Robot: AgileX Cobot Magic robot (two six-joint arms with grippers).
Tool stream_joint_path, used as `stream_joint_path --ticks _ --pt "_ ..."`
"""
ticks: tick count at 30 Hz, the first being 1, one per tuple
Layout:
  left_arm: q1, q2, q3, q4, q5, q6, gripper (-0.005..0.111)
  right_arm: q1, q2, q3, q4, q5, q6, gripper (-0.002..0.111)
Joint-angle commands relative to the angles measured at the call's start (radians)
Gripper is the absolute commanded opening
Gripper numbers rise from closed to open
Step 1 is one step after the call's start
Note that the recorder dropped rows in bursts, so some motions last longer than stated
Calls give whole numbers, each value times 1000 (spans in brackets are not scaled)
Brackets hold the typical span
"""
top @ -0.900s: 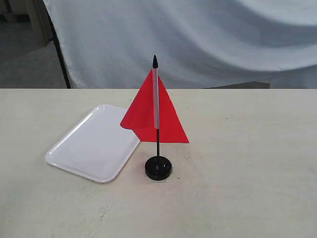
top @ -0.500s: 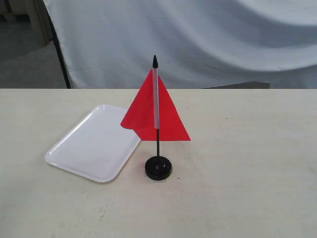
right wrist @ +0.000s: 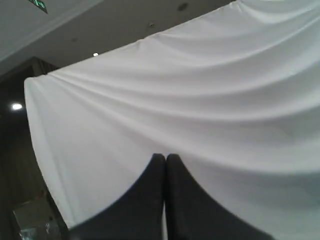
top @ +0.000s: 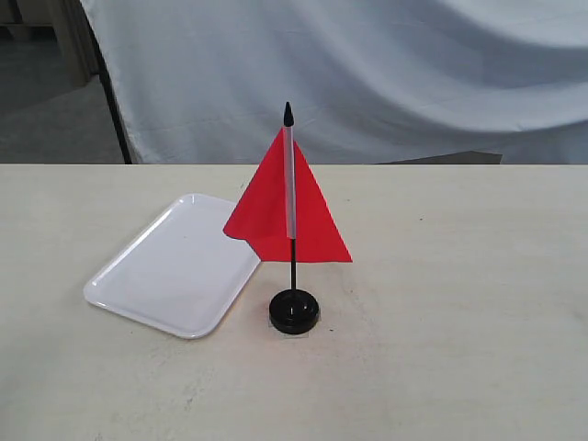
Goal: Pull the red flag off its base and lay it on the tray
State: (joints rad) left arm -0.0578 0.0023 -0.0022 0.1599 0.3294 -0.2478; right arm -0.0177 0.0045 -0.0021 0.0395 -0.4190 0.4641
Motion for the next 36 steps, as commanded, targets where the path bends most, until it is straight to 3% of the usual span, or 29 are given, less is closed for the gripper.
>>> stream_joint_path --ticks 1,6,10,16,21,28,31,36 --pt "-4 -2 2 0 -5 5 0 1 -4 2 -135 -170 47 0" --pt "-4 -2 2 0 -5 5 0 1 137 2 -190 -340 71 0" --pt "-4 -2 2 0 -5 5 0 1 375 2 -190 -470 26 0" --pt "-4 -2 2 0 -5 5 0 1 762 2 -223 -802 -39 0" --pt "-4 -2 2 0 -5 5 0 1 1068 -39 -307 -802 -100 0" --pt "-4 -2 2 0 -5 5 0 9 1532 -259 -742 -802 -121 0" --pt "-4 -2 2 0 -5 5 0 123 1696 -345 -825 -802 -129 -1" --pt "-4 -2 2 0 -5 5 0 254 1695 -391 -779 -677 -157 -1"
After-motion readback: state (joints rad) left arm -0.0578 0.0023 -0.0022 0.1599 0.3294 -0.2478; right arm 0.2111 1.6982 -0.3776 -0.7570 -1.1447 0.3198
